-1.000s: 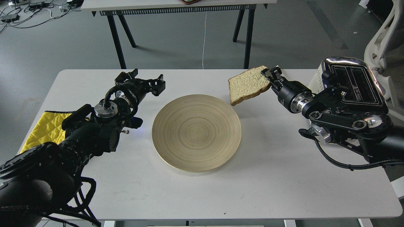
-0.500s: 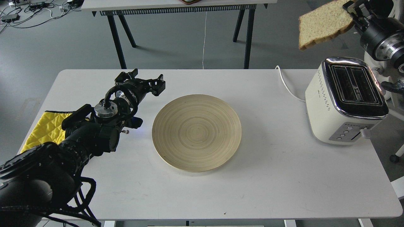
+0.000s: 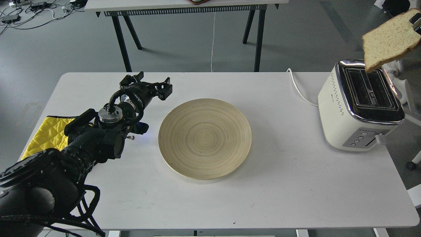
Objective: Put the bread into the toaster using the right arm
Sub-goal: 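Lower the held bread slice into the toaster slot with the right gripper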
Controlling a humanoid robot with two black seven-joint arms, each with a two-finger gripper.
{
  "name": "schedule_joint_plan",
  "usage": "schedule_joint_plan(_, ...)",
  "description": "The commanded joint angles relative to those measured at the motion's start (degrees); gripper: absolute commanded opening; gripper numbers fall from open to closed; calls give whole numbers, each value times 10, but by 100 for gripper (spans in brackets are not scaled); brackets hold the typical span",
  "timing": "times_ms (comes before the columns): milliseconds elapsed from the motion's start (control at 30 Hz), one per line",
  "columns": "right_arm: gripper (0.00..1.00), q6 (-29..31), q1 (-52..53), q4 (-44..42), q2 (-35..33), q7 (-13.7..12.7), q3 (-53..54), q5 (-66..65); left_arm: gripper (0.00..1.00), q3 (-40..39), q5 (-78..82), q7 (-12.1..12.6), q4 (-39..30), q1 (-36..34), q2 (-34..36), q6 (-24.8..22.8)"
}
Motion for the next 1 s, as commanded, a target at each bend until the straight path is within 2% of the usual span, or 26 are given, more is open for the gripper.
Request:
schedule_joint_plan(0,2,0,-1,11,0,0,-17,0,100,0,0,0,0,0,0,0)
schedule_joint_plan(967,2,-5,-46,20,6,0,-25,0,100,0,0,0,0,0,0,0)
